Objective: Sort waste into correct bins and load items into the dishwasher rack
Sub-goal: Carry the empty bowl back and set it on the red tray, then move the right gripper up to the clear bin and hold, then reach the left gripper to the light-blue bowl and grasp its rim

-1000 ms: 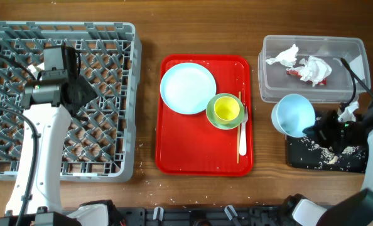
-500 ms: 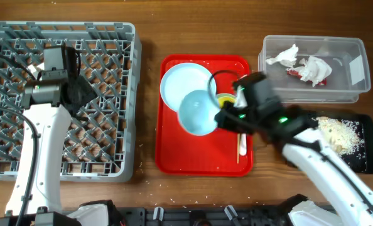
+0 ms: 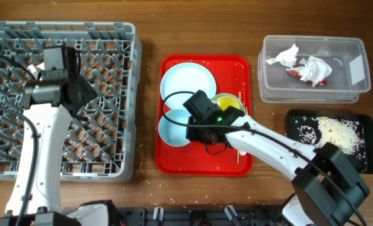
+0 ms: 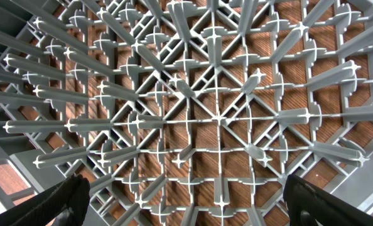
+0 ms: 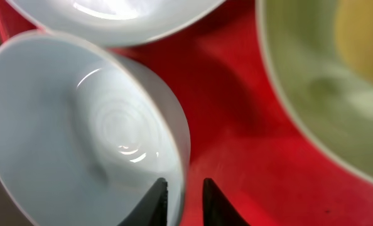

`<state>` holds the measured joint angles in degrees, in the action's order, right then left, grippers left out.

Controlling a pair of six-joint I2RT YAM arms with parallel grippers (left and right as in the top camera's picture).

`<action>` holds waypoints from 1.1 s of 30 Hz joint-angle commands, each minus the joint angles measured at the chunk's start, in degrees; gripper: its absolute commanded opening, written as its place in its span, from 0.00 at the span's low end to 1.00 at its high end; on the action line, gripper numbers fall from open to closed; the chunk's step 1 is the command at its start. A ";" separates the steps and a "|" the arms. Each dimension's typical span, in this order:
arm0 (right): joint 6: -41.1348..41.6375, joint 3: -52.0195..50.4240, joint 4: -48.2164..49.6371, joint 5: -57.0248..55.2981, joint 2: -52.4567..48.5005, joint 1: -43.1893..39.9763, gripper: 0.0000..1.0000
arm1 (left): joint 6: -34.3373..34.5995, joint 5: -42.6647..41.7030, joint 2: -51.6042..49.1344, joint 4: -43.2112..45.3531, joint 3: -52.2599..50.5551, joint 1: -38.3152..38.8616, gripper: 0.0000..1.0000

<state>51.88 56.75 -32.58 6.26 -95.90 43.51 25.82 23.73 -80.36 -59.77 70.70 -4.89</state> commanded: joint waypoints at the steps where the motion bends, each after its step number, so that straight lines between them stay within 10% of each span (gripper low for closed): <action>1: -4.70 4.76 -3.45 6.80 0.61 0.13 0.42 | -0.04 0.11 0.04 0.13 0.90 -0.22 1.00; 7: -14.19 31.15 -32.52 -4.46 6.10 -7.78 1.00 | -0.04 0.11 0.04 0.13 0.90 -0.22 1.00; 15: -27.91 43.08 -44.50 -7.56 11.85 -45.07 1.00 | -0.04 0.11 0.04 0.13 0.90 -0.22 1.00; 24: -27.74 43.04 -44.41 -7.54 11.10 -51.69 1.00 | 0.46 -1.99 0.04 6.40 0.90 -0.22 1.00; 33: -27.74 43.04 -44.41 -7.54 11.08 -51.69 1.00 | -2.99 -68.48 -0.02 4.79 0.79 4.04 1.00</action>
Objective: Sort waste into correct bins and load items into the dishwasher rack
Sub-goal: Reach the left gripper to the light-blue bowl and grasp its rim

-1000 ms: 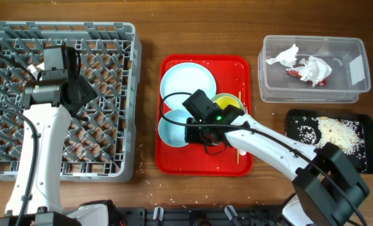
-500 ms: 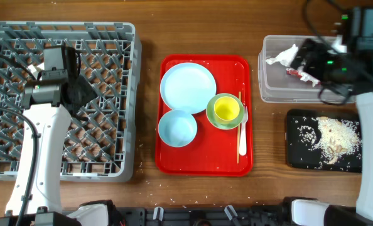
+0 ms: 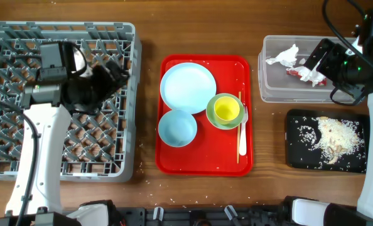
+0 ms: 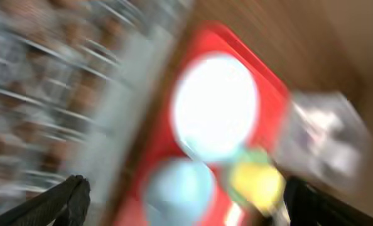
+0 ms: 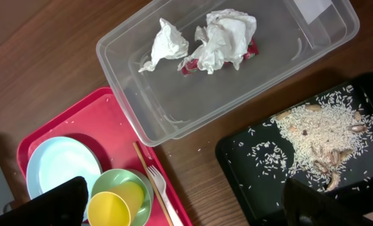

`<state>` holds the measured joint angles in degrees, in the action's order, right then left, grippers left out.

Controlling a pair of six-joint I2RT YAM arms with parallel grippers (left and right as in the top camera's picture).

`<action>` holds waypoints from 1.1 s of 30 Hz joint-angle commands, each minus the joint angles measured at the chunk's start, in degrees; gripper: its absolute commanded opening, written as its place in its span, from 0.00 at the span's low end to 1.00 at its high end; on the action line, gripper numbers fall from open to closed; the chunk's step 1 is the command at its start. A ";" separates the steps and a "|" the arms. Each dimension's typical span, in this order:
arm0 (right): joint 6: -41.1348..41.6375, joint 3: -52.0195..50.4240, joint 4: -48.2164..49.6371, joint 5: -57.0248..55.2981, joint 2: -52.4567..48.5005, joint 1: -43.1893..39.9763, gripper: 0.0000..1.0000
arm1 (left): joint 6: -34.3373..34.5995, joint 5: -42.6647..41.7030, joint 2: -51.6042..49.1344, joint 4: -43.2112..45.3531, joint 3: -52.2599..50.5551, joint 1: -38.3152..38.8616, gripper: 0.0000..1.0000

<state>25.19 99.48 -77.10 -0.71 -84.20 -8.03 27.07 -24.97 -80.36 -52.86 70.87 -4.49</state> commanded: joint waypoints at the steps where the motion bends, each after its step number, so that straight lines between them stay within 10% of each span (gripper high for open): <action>1: -1.05 0.31 0.11 -0.57 -0.61 -0.15 1.00 | -6.38 -18.75 -0.02 -4.72 0.61 8.02 1.00; 11: -1.07 0.31 0.11 -0.57 -0.68 -0.15 1.00 | 7.32 24.85 -8.52 -4.15 0.59 47.39 0.89; 14: -1.05 0.31 0.11 -0.57 -0.68 -0.15 1.00 | 7.28 26.36 -15.02 -2.80 0.59 49.64 0.64; 24: -1.07 0.31 0.11 -0.57 -0.68 -0.15 1.00 | -0.11 25.94 -27.78 2.27 0.59 50.14 0.52; 30: -1.05 0.31 0.11 -0.57 -0.68 -0.15 1.00 | -0.09 25.94 -28.11 4.26 0.59 50.14 0.05; 33: -1.07 0.31 0.11 -0.57 -0.68 -0.15 1.00 | -0.07 25.90 -28.11 4.98 0.59 50.14 0.04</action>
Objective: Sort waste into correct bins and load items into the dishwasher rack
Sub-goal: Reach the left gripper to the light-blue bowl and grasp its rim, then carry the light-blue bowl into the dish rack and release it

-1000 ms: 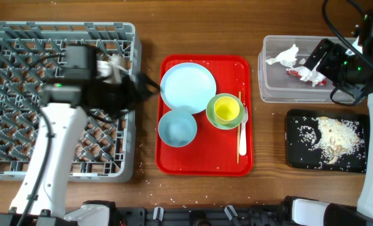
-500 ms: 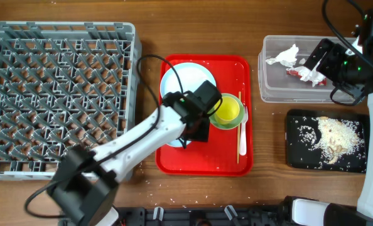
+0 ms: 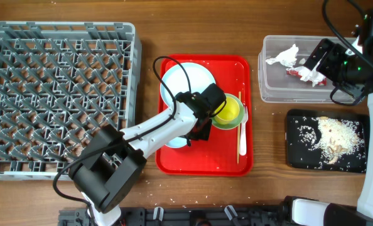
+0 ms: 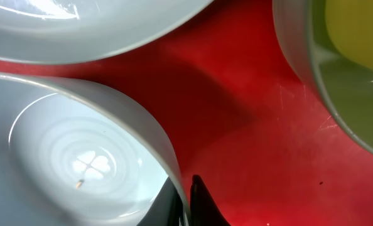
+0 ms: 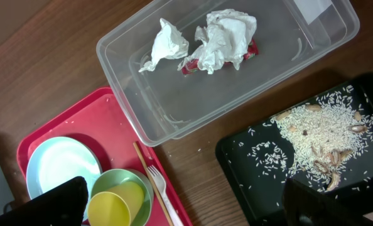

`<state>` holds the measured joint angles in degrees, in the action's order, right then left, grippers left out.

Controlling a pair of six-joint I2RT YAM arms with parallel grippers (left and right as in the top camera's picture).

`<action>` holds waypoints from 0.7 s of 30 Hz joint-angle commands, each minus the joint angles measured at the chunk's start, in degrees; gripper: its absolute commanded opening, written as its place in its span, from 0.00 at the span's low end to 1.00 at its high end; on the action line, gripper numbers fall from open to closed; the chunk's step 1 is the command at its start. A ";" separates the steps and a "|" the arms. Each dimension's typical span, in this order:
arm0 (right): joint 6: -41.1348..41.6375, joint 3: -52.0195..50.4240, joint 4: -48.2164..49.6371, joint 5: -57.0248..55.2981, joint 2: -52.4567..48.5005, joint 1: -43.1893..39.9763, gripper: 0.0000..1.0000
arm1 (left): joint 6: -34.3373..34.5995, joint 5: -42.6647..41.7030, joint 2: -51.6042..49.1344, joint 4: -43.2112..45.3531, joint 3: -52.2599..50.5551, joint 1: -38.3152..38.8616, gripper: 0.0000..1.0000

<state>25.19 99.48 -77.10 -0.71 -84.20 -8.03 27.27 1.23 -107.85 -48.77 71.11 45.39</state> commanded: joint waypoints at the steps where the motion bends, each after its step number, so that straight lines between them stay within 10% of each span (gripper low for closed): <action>1: -1.07 0.31 0.11 -0.57 -0.68 -0.15 1.00 | -0.26 -0.87 -0.61 0.81 0.37 0.26 0.04; 14: -1.05 0.31 0.11 -0.57 -0.68 -0.15 0.99 | -0.90 -15.74 19.89 -4.20 5.53 -7.65 0.04; 21: -1.07 0.31 0.11 -0.59 -0.70 -0.15 1.00 | -8.07 -35.23 34.34 3.72 5.53 -38.56 0.04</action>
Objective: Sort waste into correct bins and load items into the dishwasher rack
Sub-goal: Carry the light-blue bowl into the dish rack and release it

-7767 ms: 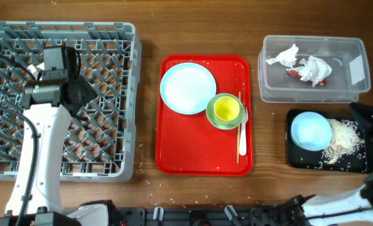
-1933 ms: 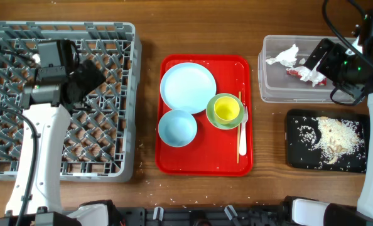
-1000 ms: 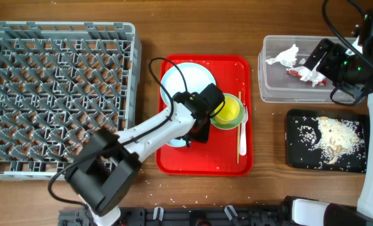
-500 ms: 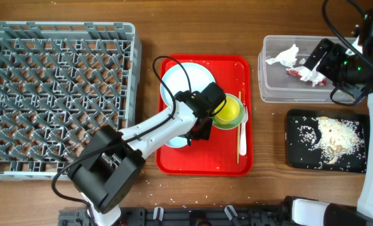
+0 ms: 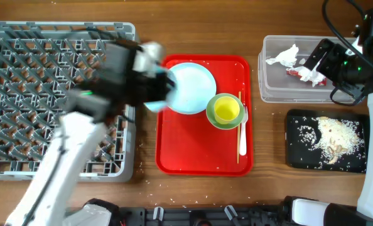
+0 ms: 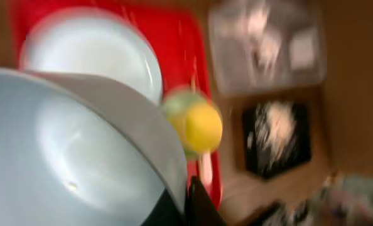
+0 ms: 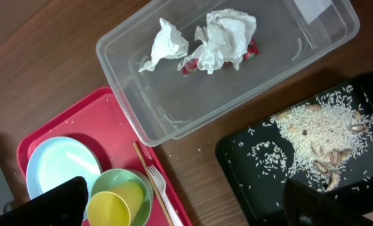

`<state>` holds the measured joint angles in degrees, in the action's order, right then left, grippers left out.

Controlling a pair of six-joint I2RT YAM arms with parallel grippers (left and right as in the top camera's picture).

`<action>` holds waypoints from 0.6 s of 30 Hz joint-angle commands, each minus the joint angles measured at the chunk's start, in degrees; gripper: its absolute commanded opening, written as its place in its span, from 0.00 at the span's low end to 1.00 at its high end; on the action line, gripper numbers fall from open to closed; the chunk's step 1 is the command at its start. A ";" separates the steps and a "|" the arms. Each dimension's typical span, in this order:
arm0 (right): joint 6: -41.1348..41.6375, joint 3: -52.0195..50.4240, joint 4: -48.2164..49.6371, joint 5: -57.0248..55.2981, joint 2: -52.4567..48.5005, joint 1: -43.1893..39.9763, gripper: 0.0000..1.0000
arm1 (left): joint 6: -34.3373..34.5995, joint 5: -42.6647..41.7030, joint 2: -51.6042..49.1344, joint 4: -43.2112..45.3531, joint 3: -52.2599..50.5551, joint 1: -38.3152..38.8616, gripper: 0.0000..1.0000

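Note:
My left gripper (image 6: 185,199) is shut on the rim of a pale blue bowl (image 6: 73,157). In the blurred overhead view that bowl (image 5: 154,99) hangs over the left edge of the red tray (image 5: 199,150), next to the grey dishwasher rack (image 5: 61,63). On the tray lie a pale blue plate (image 5: 193,88), a green bowl with a yellow cup (image 5: 225,110) in it, and a white fork (image 5: 242,135). At the far right my right gripper (image 5: 318,59) hovers open and empty above the clear bin (image 5: 312,94).
The clear bin (image 7: 193,107) holds crumpled paper and a red wrapper. Below it a black tray (image 5: 328,141) carries spilled rice. A thin wooden stick lies beside the fork. Crumbs dot the table's front edge.
My left gripper, then shut on the bowl's rim down on the tray, now holds the bowl raised at the tray's left edge near the rack. The right arm has not moved.
First my right gripper straddled the blue bowl's rim on the tray while the left hung over the rack. Then the right was up by the clear bin, with the bowl still on the tray. Later the left gripped the bowl's rim, and now it holds it clear of the tray.

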<state>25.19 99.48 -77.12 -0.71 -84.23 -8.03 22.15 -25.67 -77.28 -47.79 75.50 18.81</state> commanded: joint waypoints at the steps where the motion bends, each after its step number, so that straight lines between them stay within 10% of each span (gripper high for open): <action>1: -1.07 0.31 0.13 -0.57 -0.68 -0.15 1.00 | -2.89 -9.92 3.80 5.18 1.11 -18.18 0.04; 9: -1.05 0.31 0.13 -0.57 -0.68 -0.15 1.00 | -2.21 -38.97 -11.58 24.74 1.11 -42.18 0.04; 18: -1.05 0.31 0.13 -0.57 -0.68 -0.15 1.00 | 3.58 -40.33 -29.86 33.68 1.11 -51.04 0.04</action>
<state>25.19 99.48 -77.10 -0.71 -84.31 -8.03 24.80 -63.59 -104.18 -14.70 76.05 -29.87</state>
